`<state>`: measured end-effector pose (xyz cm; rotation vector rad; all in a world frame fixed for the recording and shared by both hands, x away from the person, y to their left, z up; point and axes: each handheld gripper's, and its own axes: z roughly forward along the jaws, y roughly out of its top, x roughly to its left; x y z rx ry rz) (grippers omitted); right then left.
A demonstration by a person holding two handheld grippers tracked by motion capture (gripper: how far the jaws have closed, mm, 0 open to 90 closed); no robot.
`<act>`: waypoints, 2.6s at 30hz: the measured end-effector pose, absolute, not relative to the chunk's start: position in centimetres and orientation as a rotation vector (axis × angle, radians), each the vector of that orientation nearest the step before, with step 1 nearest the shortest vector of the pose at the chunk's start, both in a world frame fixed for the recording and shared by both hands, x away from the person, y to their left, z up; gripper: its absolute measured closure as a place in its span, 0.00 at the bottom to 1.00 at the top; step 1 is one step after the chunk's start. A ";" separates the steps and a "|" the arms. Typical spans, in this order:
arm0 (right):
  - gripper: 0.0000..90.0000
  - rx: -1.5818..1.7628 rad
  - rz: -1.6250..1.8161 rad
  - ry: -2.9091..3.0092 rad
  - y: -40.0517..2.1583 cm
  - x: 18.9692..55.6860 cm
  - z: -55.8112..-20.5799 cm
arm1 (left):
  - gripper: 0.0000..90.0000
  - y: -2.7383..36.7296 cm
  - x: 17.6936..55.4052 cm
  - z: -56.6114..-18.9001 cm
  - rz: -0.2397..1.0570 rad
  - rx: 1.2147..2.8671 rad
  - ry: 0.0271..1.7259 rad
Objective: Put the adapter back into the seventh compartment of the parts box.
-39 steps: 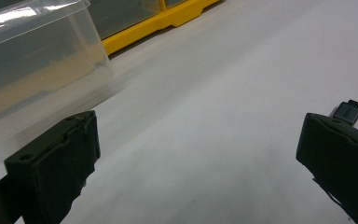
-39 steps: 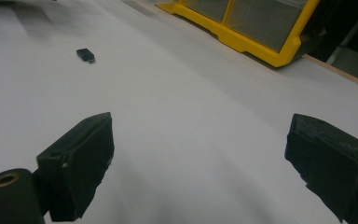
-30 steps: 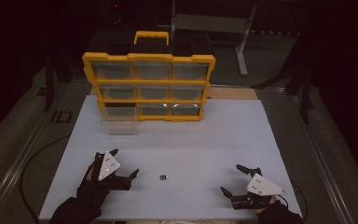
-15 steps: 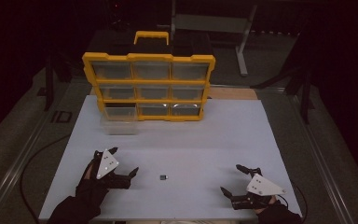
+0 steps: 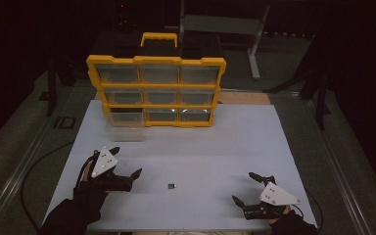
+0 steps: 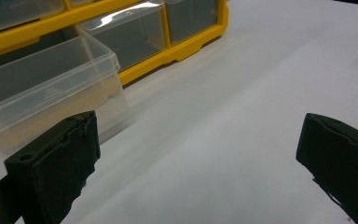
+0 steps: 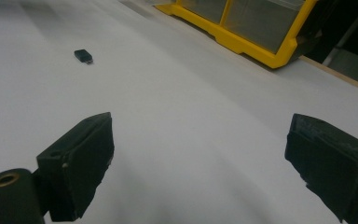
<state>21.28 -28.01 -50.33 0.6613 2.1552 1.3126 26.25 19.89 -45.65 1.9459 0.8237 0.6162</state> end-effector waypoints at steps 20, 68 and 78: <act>0.09 0.667 1.322 2.156 -27.9 21.3 -50.3 | 0.00 17.7 27.2 -41.3 0.483 1.974 0.597; 0.09 0.656 1.322 2.166 -27.9 21.3 -50.4 | 0.00 11.9 27.8 -45.8 0.289 2.161 0.389; 0.09 0.657 1.322 2.167 -27.9 21.3 -50.4 | 0.00 11.3 28.1 -48.1 0.214 2.224 0.387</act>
